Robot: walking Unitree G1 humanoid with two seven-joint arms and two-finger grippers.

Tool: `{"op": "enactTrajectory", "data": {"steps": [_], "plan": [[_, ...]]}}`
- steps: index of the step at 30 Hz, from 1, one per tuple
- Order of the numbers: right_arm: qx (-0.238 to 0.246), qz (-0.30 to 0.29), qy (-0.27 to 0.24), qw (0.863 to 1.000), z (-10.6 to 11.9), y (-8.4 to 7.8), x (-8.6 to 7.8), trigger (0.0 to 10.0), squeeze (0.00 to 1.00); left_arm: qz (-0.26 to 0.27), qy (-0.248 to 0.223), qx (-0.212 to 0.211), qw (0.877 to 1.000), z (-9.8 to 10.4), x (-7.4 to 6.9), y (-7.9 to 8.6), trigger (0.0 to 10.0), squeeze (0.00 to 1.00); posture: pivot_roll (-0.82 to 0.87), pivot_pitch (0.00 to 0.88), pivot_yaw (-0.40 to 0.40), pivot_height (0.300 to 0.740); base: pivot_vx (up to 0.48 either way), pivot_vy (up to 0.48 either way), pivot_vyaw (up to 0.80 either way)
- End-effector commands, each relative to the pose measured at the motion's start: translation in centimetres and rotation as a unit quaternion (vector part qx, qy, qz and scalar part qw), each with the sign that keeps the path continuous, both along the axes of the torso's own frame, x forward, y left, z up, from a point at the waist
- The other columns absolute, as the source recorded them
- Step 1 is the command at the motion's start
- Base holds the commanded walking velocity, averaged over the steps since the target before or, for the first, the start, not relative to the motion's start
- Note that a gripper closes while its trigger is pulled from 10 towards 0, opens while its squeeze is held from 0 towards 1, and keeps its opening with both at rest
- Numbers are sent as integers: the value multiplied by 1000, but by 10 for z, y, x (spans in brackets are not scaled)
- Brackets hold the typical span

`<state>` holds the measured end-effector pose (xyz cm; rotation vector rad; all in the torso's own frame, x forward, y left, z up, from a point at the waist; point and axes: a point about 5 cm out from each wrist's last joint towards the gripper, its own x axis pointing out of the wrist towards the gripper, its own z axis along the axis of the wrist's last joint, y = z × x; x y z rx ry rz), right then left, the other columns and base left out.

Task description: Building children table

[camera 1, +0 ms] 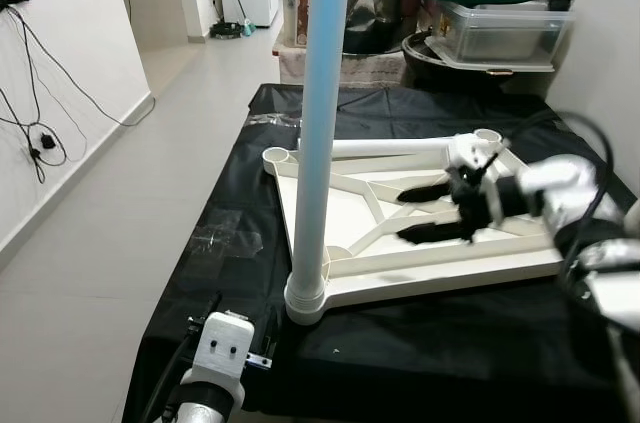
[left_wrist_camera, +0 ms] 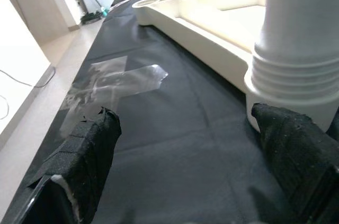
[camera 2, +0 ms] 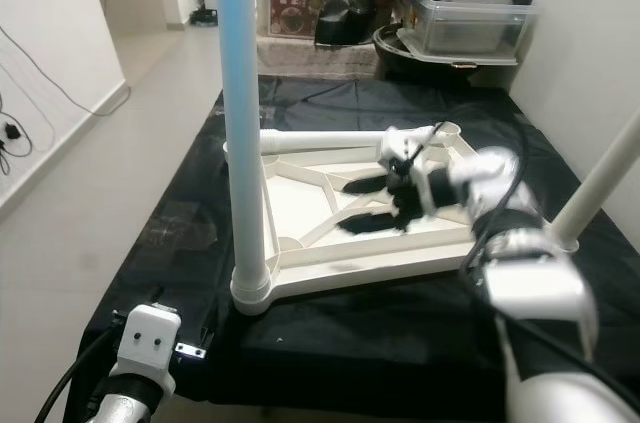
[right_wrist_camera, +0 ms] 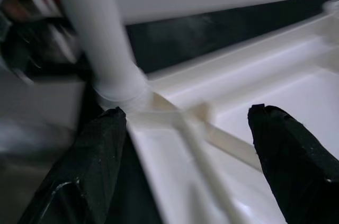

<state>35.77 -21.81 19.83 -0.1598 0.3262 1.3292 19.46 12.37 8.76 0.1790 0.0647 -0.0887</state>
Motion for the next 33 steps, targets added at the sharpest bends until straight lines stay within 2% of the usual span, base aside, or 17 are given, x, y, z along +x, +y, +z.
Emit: {"op": "enactTrajectory", "data": {"steps": [1,3,4,7,12,14,16,20,24,27,33], "plan": [[26,7,-8,1000,6,3,1,10000,0,-3,7,1,1000,-3,-1,0,10000,0,44,0,-30,740,0,0,0],[59,31,9,998,-8,18,-5,10000,0,-3,7,1,1000,-3,-1,1,10000,0,47,0,-20,740,0,0,0],[59,31,9,998,-8,18,-5,10000,0,-3,7,1,1000,-3,-1,1,10000,0,47,0,-20,740,0,0,0],[134,68,24,988,-5,46,-7,10000,0,-5,8,4,1000,-3,-1,2,10000,0,65,0,-23,740,0,0,0],[159,89,27,983,-1,59,-8,10000,0,-4,9,5,1000,-4,-1,3,10000,0,70,0,-22,740,0,0,0],[176,105,14,979,1,73,-8,10000,0,-3,9,6,1000,-4,-1,4,10000,0,70,0,-22,740,0,0,0],[178,118,2,977,-2,84,-10,10000,0,-3,10,6,1000,-4,-1,4,10000,0,70,0,-22,740,0,0,0],[176,126,2,976,-5,88,-12,10000,0,-4,10,6,1000,-5,-1,4,10000,0,70,0,-22,740,0,0,0],[175,126,-6,976,-9,103,-22,10000,0,-4,10,7,1000,-5,-1,4,10000,0,70,0,-22,740,0,0,0],[174,123,-9,977,-9,105,-23,10000,0,-4,10,7,1000,-5,-1,4,10000,0,70,0,-22,740,0,0,0],[158,91,-48,982,-8,114,-17,10000,0,-4,10,7,1000,-5,-1,4,10000,0,77,0,-23,740,0,0,0]]}}
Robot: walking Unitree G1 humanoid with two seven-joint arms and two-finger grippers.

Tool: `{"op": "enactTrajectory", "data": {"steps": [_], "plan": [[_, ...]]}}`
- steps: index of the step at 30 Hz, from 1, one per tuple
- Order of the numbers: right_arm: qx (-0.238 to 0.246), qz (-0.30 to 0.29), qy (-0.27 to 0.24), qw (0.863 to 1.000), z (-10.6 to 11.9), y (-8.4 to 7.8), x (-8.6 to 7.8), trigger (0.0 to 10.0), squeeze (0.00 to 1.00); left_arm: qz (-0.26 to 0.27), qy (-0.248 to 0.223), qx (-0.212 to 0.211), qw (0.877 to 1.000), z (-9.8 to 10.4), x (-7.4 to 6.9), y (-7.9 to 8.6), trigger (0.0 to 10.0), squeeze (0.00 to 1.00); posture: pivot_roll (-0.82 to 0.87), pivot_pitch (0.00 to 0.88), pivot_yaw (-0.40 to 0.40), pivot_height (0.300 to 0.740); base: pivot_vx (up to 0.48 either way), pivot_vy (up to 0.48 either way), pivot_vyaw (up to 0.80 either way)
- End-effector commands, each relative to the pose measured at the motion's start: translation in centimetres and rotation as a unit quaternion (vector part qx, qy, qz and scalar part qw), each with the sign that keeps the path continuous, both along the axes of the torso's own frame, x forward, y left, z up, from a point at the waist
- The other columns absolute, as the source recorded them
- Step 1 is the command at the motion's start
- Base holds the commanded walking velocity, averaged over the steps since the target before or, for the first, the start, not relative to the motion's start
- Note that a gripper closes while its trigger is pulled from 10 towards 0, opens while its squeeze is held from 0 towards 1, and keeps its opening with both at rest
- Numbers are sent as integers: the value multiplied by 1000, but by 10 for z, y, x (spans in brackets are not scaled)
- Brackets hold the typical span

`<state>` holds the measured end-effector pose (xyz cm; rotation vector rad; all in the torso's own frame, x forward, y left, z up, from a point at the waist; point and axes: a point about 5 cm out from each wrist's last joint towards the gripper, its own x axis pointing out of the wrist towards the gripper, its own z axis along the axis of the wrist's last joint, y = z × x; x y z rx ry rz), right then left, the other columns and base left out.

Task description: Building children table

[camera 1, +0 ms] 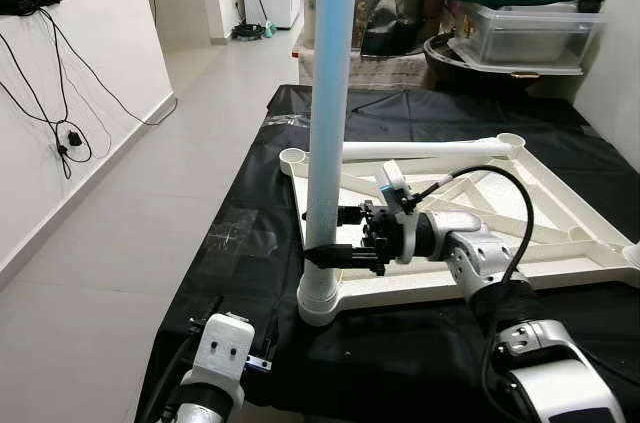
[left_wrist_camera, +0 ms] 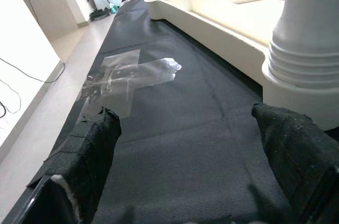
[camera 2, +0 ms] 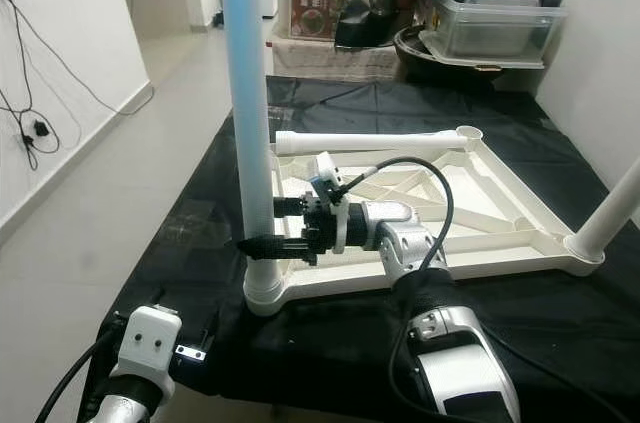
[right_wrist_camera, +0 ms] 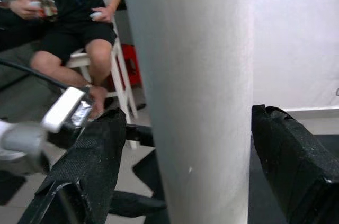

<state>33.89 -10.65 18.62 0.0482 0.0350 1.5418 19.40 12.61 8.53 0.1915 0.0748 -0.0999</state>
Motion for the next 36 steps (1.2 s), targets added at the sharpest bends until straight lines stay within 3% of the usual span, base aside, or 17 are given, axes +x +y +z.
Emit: {"op": "enactTrajectory", "data": {"steps": [1,13,14,26,31,33,34,35,36], "plan": [[-5,-11,-22,1000,5,3,3,10000,0,1,5,0,1000,-2,-1,1,10000,0,77,0,-23,740,0,0,0],[4,-48,-41,998,9,11,4,10000,0,1,6,1,1000,-2,-1,1,10000,0,79,0,-25,740,0,0,0],[8,-51,-41,998,8,11,3,0,0,1,6,1,1000,-3,-1,1,10000,0,79,0,-25,740,0,0,0],[16,-48,-43,998,-5,11,-11,0,0,0,9,0,1000,-3,-2,2,10000,0,76,0,-21,740,0,0,0],[-2,-115,-48,992,-16,13,-11,0,0,0,9,0,1000,-3,-3,2,10000,0,75,0,-18,740,0,0,0],[-32,-250,-41,967,-27,9,0,0,0,0,9,-1,1000,-3,-3,2,10000,0,73,0,-17,740,0,0,0],[-32,-250,-41,967,-27,9,0,0,0,0,9,-1,1000,-3,-3,2,10000,0,73,0,-17,740,0,0,0],[-47,-335,-42,940,-32,4,6,0,0,-1,9,-1,1000,-2,-3,2,10000,0,66,0,-13,740,0,0,0],[-47,-335,-42,940,-32,4,6,0,0,-1,9,-1,1000,-2,-3,2,10000,0,66,0,-13,740,0,0,0]]}}
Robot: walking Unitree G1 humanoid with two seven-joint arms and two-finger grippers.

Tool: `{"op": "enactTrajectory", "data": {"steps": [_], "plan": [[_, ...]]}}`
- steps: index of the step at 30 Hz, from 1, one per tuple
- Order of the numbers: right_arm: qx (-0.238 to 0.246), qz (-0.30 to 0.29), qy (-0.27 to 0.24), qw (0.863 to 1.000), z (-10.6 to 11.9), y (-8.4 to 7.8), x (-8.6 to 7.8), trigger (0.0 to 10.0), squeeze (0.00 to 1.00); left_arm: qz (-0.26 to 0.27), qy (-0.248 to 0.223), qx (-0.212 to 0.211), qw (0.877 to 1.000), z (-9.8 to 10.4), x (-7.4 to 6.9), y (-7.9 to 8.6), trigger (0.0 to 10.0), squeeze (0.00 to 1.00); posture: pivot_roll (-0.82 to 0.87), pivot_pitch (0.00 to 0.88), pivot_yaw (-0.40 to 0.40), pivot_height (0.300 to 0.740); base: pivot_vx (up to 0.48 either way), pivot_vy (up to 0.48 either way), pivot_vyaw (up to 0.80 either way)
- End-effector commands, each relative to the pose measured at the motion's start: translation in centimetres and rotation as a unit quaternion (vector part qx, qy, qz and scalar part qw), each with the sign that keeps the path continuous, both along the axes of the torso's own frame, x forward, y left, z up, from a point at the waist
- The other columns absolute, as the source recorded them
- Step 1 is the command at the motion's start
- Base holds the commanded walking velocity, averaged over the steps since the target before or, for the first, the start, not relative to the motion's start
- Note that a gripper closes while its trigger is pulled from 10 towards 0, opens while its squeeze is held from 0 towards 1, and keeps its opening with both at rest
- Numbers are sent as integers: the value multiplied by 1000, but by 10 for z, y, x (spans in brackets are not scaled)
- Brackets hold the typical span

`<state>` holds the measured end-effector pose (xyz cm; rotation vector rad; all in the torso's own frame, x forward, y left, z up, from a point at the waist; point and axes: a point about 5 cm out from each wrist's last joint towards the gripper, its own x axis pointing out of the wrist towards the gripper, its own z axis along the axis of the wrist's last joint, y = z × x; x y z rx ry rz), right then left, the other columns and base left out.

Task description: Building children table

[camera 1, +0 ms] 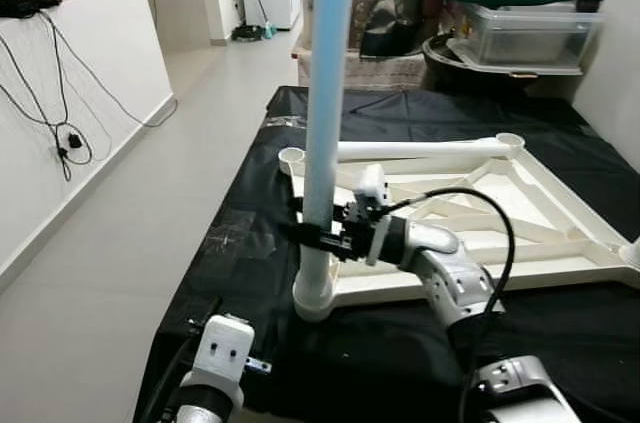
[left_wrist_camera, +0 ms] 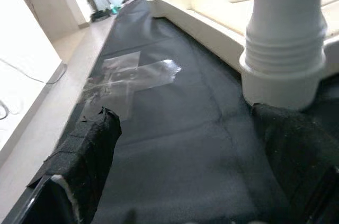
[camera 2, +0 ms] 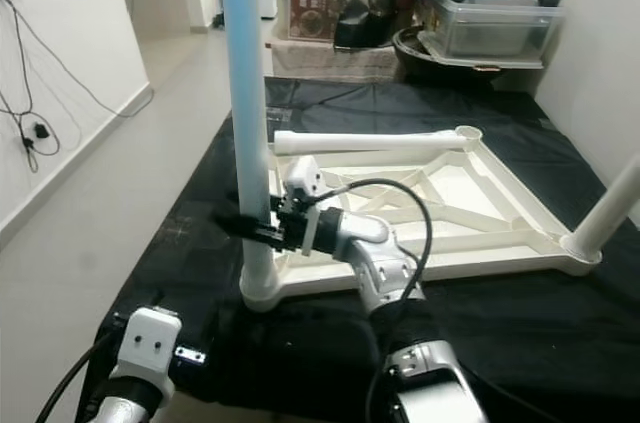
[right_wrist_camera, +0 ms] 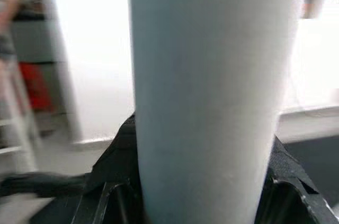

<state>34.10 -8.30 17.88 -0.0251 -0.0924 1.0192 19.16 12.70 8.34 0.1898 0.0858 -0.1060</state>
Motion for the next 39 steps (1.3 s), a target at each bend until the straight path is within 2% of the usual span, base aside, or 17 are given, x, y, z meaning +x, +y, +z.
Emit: {"op": "enactTrajectory", "data": {"steps": [1,3,5,9,10,11,13,17,21,22,23,24,25,26,34,35,39], "plan": [[-45,-83,36,995,-24,-20,4,0,0,1,4,0,1000,0,-1,1,10000,0,66,0,-13,740,0,0,0],[-39,-249,45,967,-29,-35,12,0,0,0,4,0,1000,0,-1,1,10000,0,66,0,-13,740,0,0,0],[-39,-249,45,967,-29,-35,12,0,0,0,4,0,1000,0,-1,1,10000,0,66,0,-13,740,0,0,0],[-30,-380,41,924,-28,-49,11,0,0,-1,3,0,1000,0,-1,1,10000,0,66,0,-13,740,0,0,0],[-23,-440,47,897,-28,-55,7,0,0,-1,3,1,1000,0,-1,1,10000,0,66,0,-13,740,0,0,0],[-23,-440,47,897,-28,-55,7,0,0,-1,3,1,1000,0,-1,1,10000,0,66,0,-13,740,0,0,0],[-7,-544,71,836,-29,-64,-5,0,0,0,2,2,1000,1,-1,1,10000,0,75,0,-17,740,0,0,0],[-1,-594,100,798,-32,-63,-11,0,0,1,1,3,1000,2,-1,2,10000,0,77,0,-17,740,0,0,0],[23,-589,109,800,-32,-52,-9,0,0,1,1,3,1000,2,-1,2,10000,0,77,0,-17,740,0,0,0],[37,-569,110,814,-31,-46,-7,6627,0,1,1,3,1000,2,-1,2,10000,0,77,0,-17,740,0,0,0],[37,-569,110,814,-31,-46,-7,6627,0,1,1,3,1000,2,-1,2,10000,0,77,0,-17,740,0,0,0],[43,-543,110,832,-29,-38,-4,10000,0,0,1,3,1000,2,-1,2,10000,0,77,0,-17,740,0,0,0],[43,-543,110,832,-29,-38,-4,10000,0,0,1,3,1000,2,-1,2,10000,0,77,0,-17,740,0,0,0],[44,-495,90,863,-26,-30,0,10000,1000,0,1,2,1000,2,-1,1,10000,0,75,0,-19,740,0,0,0],[23,-488,64,870,-24,-35,4,10000,965,1,1,2,1000,2,-1,1,10000,0,75,0,-19,740,0,0,0],[14,-481,54,875,-23,-37,5,10000,0,1,1,1,1000,2,-1,1,10000,0,75,0,-19,740,0,0,0],[68,-413,67,906,-17,-38,11,10000,0,1,3,1,1000,1,0,1,10000,0,75,0,-15,740,0,0,0]]}}
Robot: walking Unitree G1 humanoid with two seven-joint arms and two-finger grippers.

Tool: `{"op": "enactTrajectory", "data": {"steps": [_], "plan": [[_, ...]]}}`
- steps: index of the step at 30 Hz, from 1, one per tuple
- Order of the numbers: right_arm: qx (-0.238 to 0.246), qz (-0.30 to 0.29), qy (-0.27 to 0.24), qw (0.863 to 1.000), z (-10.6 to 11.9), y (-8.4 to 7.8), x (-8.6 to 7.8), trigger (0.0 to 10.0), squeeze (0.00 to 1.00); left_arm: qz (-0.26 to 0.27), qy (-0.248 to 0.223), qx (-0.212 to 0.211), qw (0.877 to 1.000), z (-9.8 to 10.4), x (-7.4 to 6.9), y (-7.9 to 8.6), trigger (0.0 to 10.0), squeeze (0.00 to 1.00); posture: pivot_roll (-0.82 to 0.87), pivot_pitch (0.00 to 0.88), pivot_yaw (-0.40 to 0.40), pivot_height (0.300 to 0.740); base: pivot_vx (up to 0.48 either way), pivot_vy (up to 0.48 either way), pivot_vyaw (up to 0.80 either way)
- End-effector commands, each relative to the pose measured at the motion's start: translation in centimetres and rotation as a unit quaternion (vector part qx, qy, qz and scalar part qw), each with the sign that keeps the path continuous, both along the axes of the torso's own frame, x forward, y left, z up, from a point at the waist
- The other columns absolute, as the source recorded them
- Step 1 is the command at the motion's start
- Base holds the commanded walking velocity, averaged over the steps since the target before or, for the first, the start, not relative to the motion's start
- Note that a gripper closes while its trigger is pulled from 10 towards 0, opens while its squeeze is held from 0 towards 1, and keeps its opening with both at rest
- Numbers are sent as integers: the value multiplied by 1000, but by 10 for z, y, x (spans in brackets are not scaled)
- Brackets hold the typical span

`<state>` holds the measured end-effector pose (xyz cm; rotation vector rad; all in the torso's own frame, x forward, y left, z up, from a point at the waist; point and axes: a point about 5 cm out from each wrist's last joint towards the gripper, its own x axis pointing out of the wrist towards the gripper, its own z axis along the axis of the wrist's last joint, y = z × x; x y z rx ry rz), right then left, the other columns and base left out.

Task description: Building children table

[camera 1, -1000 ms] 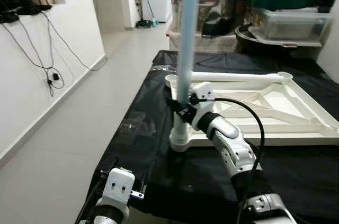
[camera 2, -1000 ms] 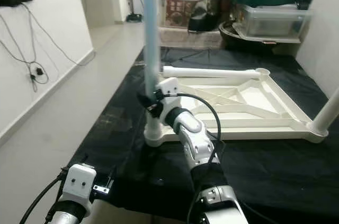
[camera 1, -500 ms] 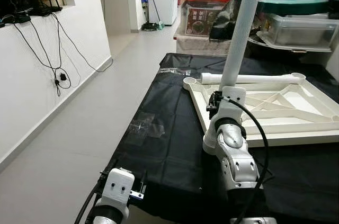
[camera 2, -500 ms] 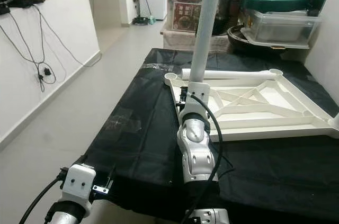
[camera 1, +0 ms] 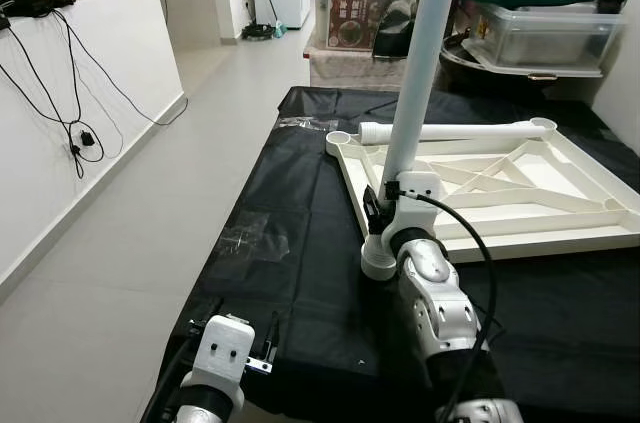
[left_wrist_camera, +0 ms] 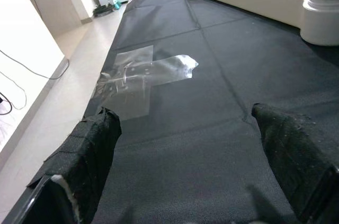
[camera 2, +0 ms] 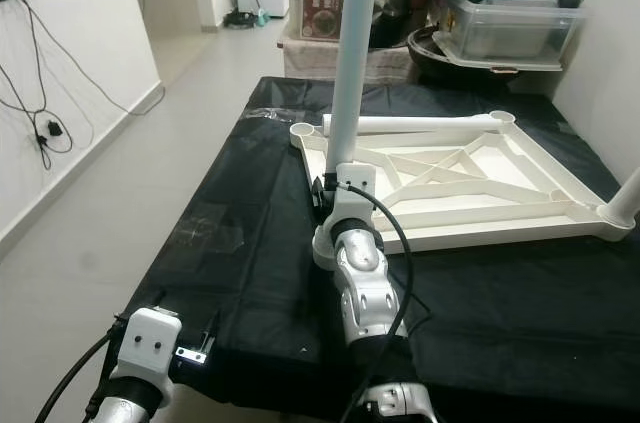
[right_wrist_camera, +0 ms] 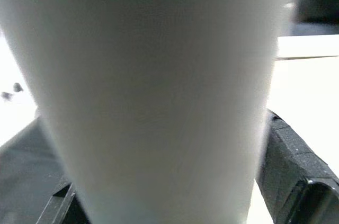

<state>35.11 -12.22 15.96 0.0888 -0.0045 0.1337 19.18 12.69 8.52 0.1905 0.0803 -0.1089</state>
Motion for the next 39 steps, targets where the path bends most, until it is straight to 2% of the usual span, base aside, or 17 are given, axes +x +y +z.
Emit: {"op": "enactTrajectory", "data": {"steps": [1,6,8,9,10,13,14,17,20,22,25,26,27,29,30,38,39], "plan": [[45,45,-19,998,7,0,3,10000,0,2,6,1,1000,-2,0,1,10000,0,75,0,-15,740,0,0,0],[68,147,-38,986,19,-1,9,10000,0,2,6,1,1000,-2,0,1,10000,0,75,0,-15,740,0,0,0],[63,212,-44,974,24,-2,11,10000,0,2,6,1,1000,-2,0,0,10000,0,74,0,-18,740,0,0,0],[60,298,-34,952,28,-2,10,10000,0,2,6,1,1000,-2,0,0,10000,0,74,0,-18,740,0,0,0],[60,298,-34,952,28,-2,10,10000,0,2,6,1,1000,-2,0,0,10000,0,74,0,-18,740,0,0,0],[57,494,1,868,36,1,-1,10000,0,1,7,1,1000,-4,1,0,10000,0,79,0,-21,740,0,0,0],[50,518,7,854,36,2,-2,10000,0,1,7,1,1000,-4,1,0,10000,0,79,0,-21,740,0,0,0],[13,538,16,843,33,4,0,10000,0,1,8,1,1000,-4,1,0,10000,0,79,0,-22,740,0,0,0],[-15,585,36,810,31,12,2,10000,0,1,7,2,1000,-5,2,0,10000,0,106,0,-35,740,0,0,0],[-15,585,36,810,31,12,2,10000,0,1,7,2,1000,-5,2,0,10000,0,106,0,-35,740,0,0,0],[-27,626,34,778,37,22,4,10000,0,3,7,4,1000,-5,2,0,10000,0,121,0,-44,740,0,0,0],[-27,626,34,778,37,22,4,10000,0,3,7,4,1000,-5,2,0,10000,0,121,0,-44,740,0,0,0],[-27,641,28,767,41,24,5,7137,0,4,7,4,1000,-5,2,1,10000,0,121,0,-44,740,0,0,0],[-27,641,28,767,41,24,5,7137,0,4,7,4,1000,-5,2,1,10000,0,121,0,-44,740,0,0,0],[-32,642,18,766,43,26,6,0,0,4,7,4,1000,-5,2,1,10000,0,121,0,-44,740,0,0,0],[-17,523,4,852,20,21,11,0,0,5,9,2,1000,-6,2,2,10000,0,105,0,-34,740,0,0,0],[-19,449,-5,893,16,18,17,0,0,4,9,2,1000,-6,2,2,10000,0,101,0,-31,740,0,0,0]]}}
